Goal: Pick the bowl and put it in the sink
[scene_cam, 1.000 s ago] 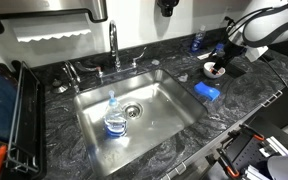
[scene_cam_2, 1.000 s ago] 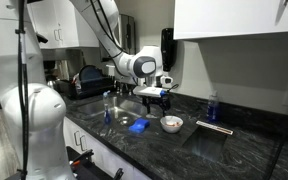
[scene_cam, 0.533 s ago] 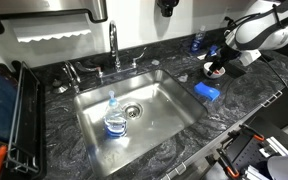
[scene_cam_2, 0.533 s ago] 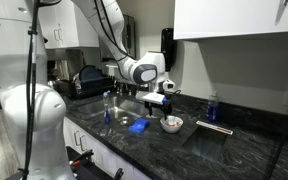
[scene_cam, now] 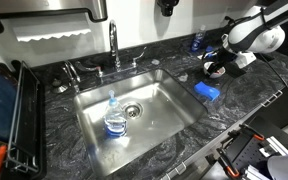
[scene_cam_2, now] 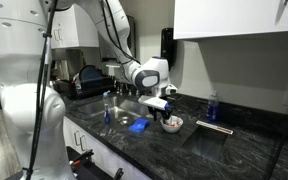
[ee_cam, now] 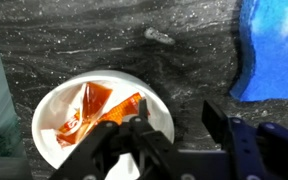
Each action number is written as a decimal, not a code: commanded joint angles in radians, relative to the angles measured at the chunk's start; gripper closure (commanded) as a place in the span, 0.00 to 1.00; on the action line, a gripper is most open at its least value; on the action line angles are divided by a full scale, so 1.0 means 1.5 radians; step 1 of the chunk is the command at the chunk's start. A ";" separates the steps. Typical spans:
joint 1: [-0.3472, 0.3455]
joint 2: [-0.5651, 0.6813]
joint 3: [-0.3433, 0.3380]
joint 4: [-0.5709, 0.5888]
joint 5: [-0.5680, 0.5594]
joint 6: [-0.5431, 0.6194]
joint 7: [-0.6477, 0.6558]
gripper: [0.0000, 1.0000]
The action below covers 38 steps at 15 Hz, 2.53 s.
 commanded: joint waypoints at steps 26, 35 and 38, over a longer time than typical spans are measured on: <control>0.224 -0.189 0.167 -0.123 0.116 0.044 0.069 0.98; 0.294 -0.172 0.189 -0.129 0.065 0.107 0.138 0.91; 0.294 -0.172 0.187 -0.129 0.065 0.106 0.138 0.91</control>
